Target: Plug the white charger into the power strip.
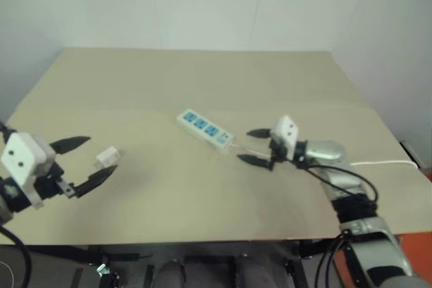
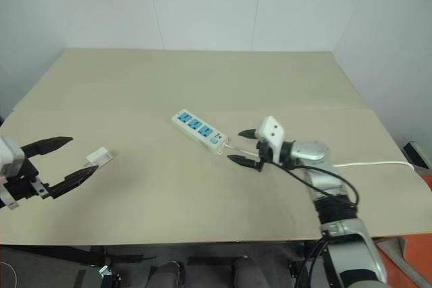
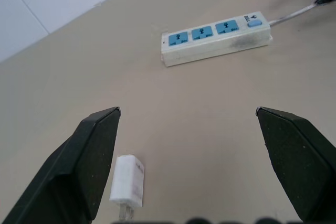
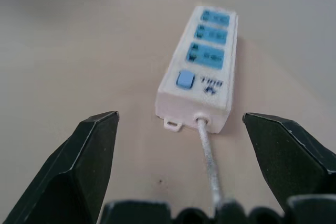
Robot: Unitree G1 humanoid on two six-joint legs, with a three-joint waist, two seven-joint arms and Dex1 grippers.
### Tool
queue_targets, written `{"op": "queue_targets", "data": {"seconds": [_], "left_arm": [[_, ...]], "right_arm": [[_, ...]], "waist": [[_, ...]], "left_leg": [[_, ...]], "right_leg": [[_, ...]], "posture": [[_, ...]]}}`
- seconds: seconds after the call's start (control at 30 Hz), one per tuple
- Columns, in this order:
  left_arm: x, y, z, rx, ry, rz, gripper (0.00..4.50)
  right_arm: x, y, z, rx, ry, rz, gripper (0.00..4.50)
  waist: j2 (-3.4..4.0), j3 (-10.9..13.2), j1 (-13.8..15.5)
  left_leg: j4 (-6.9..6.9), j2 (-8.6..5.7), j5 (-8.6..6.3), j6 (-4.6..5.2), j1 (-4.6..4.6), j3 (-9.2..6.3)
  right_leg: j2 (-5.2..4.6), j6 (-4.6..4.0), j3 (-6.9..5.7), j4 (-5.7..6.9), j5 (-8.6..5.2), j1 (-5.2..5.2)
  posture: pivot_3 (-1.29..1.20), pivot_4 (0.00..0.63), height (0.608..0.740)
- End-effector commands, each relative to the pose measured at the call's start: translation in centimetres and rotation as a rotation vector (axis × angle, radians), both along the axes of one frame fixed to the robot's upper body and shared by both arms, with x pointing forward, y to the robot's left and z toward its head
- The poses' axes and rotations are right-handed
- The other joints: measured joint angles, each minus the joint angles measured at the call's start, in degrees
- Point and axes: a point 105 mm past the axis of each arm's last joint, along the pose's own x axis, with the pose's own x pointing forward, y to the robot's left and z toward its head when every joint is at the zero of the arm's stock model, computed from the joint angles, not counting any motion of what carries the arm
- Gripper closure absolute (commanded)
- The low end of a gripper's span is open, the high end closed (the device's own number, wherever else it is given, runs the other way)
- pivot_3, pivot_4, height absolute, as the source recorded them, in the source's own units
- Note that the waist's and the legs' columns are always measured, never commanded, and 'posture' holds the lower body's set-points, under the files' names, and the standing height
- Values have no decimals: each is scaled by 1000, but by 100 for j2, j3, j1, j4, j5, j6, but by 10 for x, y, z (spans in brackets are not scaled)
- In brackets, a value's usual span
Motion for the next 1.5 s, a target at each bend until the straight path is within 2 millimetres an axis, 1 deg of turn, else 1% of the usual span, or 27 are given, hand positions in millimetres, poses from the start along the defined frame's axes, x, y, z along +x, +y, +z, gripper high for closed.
{"op": "queue_targets", "data": {"seconds": [0.03, 0.1, 0.17, 0.23, 0.27, 0.37, 0.47, 0.53, 0.6, 0.67, 0.7, 0.73, 0.83, 1.0, 1.07, 1.13, 1.17, 1.3, 1.4, 1.5], "left_arm": [[3, -8, 7, 3, -29, -33, 0], [3, -9, 6, 3, -29, -39, 0], [3, -11, 6, 3, -28, -42, 0], [2, -11, 5, 2, -27, -43, 0], [2, -12, 5, 2, -27, -43, 0], [0, -12, 4, 0, -24, -43, 0], [-2, -13, 3, -2, -21, -42, 0], [-3, -13, 2, -4, -18, -39, 0], [-4, -13, 0, -9, -14, -38, 0], [-4, -14, -2, -13, -12, -38, 0], [-4, -14, -2, -15, -12, -38, 0], [-4, -14, -3, -17, -12, -38, 0], [-3, -16, -4, -24, -10, -41, 0], [-3, -17, -3, -25, -12, -45, 0], [-4, -16, -2, -23, -14, -44, 0], [-3, -15, -1, -22, -15, -43, 0], [-3, -15, -1, -21, -15, -43, 0], [-3, -16, -1, -24, -19, -43, 0], [-3, -16, -1, -25, -19, -44, 0], [-3, -16, -1, -27, -19, -43, 0]], "right_arm": [[19, 1, -4, -45, -28, -100, 216], [26, 1, -13, -74, -12, -137, 627], [29, 0, -18, -82, -8, -154, 1284], [30, 0, -19, -72, -5, -158, 2083], [29, 0, -20, -70, -4, -153, 2400], [21, 0, -19, -68, -4, -101, 3485], [2, -2, -14, -58, -2, 6, 4461], [-12, -7, -13, -63, 10, 70, 4483], [-21, -14, -18, -99, 5, 93, 4483], [-20, -19, -21, -95, -9, 56, 4483], [-17, -20, -18, -51, -15, 26, 4483], [-15, -21, -14, -1, -10, -2, 4150], [-23, -21, -10, 96, -8, 20, 3197], [-31, -27, -5, 175, 35, 55, 1462], [-27, -25, 4, 233, 14, 29, 815], [-23, -17, 8, 268, -12, 1, 161], [-22, -14, 9, 275, -17, -4, 76], [-16, 14, 3, 315, -65, -86, 76], [-15, 28, -4, 311, -69, -114, 76], [-15, 38, -11, 286, -62, -116, 76]], "waist": [[1, 1, 0], [1, 1, -1], [0, 0, -4], [-1, -1, 2], [-1, 0, 0], [-1, -1, -1], [-1, -1, 22], [-1, 0, 25], [-1, 0, 21], [-2, -1, 15], [-3, -2, 3], [-3, -2, -5], [-2, -2, -6], [-2, -1, 5], [-2, -2, 4], [-2, -2, -3], [-2, -2, -13], [-2, -2, -54], [-2, -2, -76], [-2, -1, -67]], "left_leg": [[0, 0, 0, 0, -2, 0], [0, -1, 0, 0, -6, 3], [0, 0, 0, 0, -4, 4], [-1, 0, 0, 0, -3, 3], [-1, 1, 0, 0, -3, 3], [0, 0, 0, 0, -1, 4], [-1, 0, 0, 0, 0, 4], [-2, 0, 0, 0, -4, 4], [-2, 0, 0, 0, -4, 6], [-2, 1, 0, 0, 3, 6], [-2, 2, 0, 0, 7, 6], [-2, 4, 0, 0, 10, 6], [-3, 4, 0, 0, 12, 6], [-3, 3, -1, 0, 3, 15], [-2, 3, 0, 0, 6, 17], [-2, 5, 0, 0, 11, 17], [-3, 5, 0, 0, 12, 17], [-8, 6, 0, 0, 13, 19], [-8, 5, -1, 0, 7, 21], [-7, 5, -1, -1, 6, 22]], "right_leg": [[0, -11, 0, 0, 7, -1], [0, -26, 3, -1, 16, -5], [0, -27, 3, -2, 17, -3], [1, -27, 2, -2, 16, -2], [0, -27, 2, -2, 16, -2], [0, -26, 4, -2, 17, 0], [0, -25, 3, -2, 16, 2], [-1, -25, 3, -5, 16, 1], [-1, -25, 4, -6, 16, 0], [0, -18, 5, -2, 12, 3], [2, 2, 4, -2, 0, 5], [5, 6, 6, -1, -1, 5], [8, 6, 12, 2, 0, 5], [6, 5, 20, -4, 1, 0], [7, 6, 22, -2, 0, 0], [8, 7, 22, 0, 0, 2], [9, 7, 24, 1, 0, 1], [12, 8, 30, 1, 0, -3], [11, 4, 31, -1, 2, -6], [9, 3, 31, -1, 3, -6]], "posture": [[0, 150, 740], [0, 150, 740], [0, 150, 740], [0, 150, 740], [0, 150, 740], [0, 150, 740], [0, 150, 740], [0, 150, 740], [0, 150, 740], [0, 150, 740], [0, 150, 740], [0, 150, 740], [0, 150, 740], [0, 150, 740], [0, 150, 740], [0, 150, 740], [0, 150, 740], [0, 150, 740], [0, 150, 740], [0, 150, 740]]}}
